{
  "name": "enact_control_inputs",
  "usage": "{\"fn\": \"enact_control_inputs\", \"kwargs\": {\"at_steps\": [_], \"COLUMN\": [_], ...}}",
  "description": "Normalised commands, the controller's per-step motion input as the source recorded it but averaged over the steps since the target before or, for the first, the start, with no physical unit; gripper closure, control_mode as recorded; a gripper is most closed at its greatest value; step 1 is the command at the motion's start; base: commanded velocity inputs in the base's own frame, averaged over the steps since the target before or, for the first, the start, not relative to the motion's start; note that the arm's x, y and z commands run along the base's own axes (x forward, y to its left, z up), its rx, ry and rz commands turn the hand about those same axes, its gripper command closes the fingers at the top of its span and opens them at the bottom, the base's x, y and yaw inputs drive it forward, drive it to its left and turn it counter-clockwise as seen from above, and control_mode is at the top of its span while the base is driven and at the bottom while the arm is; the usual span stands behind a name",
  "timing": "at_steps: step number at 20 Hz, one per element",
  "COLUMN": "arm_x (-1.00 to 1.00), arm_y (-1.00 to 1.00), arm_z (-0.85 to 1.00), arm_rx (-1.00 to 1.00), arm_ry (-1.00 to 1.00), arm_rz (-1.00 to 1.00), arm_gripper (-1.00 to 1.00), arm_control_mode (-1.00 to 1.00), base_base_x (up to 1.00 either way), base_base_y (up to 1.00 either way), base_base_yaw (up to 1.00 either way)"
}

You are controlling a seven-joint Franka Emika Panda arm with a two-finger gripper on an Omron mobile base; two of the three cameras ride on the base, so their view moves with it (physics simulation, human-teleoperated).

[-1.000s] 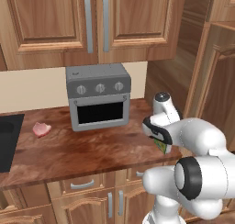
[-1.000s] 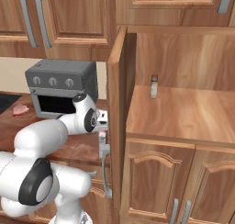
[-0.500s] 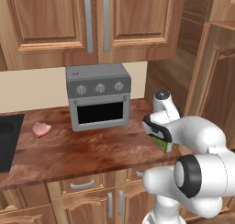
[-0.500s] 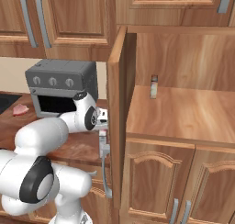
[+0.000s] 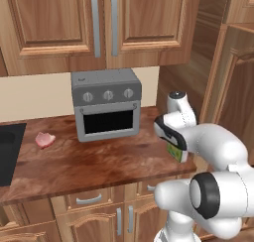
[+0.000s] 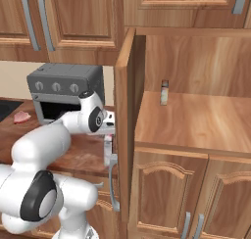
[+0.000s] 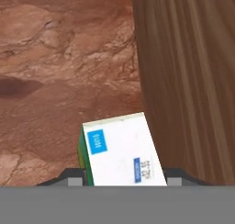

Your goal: Pick the cereal and honey bottle from the counter and place them in the cabinets closest to them.

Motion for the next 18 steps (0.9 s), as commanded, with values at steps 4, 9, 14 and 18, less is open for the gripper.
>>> {"fn": "enact_control_inputs", "kwargs": {"at_steps": [4,9,14,18], "arm_x": [-0.21,-0.34,-0.48,-0.56], "arm_y": [0.0,0.01,0.06,0.11], "arm_z": [0.47,0.5,0.49,0.42], "arm_rx": [0.05,0.02,0.0,0.0], "arm_ry": [0.06,0.02,0.0,-0.02], "arm_rz": [-0.04,-0.03,0.0,0.0], "arm_gripper": [1.0,1.0,1.0,1.0], "arm_control_mode": [-1.0,-1.0,-1.0,-1.0], "base_base_x": [0.0,0.0,0.0,0.0], "base_base_y": [0.0,0.0,0.0,0.0], "base_base_yaw": [0.0,0.0,0.0,0.0]}}
